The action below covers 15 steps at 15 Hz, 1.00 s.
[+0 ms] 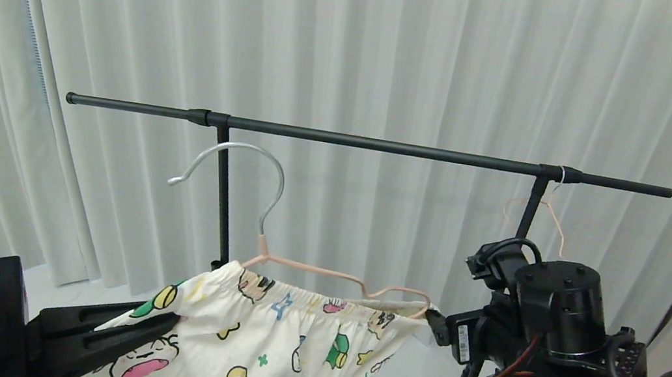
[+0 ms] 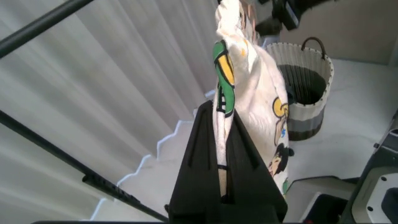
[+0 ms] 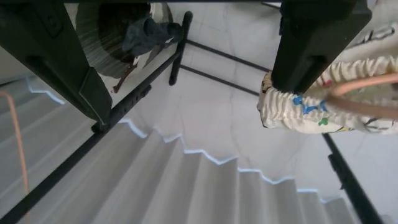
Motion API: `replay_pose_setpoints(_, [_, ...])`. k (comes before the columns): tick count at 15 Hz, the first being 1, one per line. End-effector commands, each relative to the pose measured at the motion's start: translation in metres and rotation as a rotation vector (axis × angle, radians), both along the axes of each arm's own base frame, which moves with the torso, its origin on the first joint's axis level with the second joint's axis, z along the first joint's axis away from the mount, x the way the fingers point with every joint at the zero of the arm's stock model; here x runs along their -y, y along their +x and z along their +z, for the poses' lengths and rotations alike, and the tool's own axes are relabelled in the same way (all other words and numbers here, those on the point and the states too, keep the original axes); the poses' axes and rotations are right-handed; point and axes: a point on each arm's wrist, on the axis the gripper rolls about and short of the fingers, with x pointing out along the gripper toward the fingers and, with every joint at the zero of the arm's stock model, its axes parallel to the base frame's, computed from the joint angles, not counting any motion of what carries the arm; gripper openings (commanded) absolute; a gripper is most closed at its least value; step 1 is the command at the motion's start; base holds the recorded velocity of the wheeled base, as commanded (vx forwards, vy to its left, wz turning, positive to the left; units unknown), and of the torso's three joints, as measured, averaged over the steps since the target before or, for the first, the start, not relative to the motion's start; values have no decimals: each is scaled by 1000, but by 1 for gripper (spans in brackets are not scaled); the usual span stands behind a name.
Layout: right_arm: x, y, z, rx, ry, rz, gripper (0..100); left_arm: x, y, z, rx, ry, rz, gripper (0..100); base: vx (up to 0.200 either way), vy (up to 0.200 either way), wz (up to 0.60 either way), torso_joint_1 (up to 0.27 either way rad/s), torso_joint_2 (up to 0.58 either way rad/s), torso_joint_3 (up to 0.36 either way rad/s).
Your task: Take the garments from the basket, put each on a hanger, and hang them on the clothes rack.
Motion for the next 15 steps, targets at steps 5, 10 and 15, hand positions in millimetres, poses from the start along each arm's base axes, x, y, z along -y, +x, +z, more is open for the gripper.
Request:
replay_pose_setpoints(5, [5, 4, 9, 26, 18, -11, 100, 0, 0, -20, 13, 120, -29, 0, 0, 0, 0, 0, 0, 0])
replay_pose_setpoints(10, [8, -14, 37, 83, 50, 116, 100, 13, 31, -39, -41, 266, 37, 0, 0, 0, 0, 0, 0, 0])
replay_pose_setpoints(15, [0, -68, 56, 21, 48, 457, 100, 28, 58, -33, 13, 164, 51, 0, 0, 0, 0, 0, 0, 0])
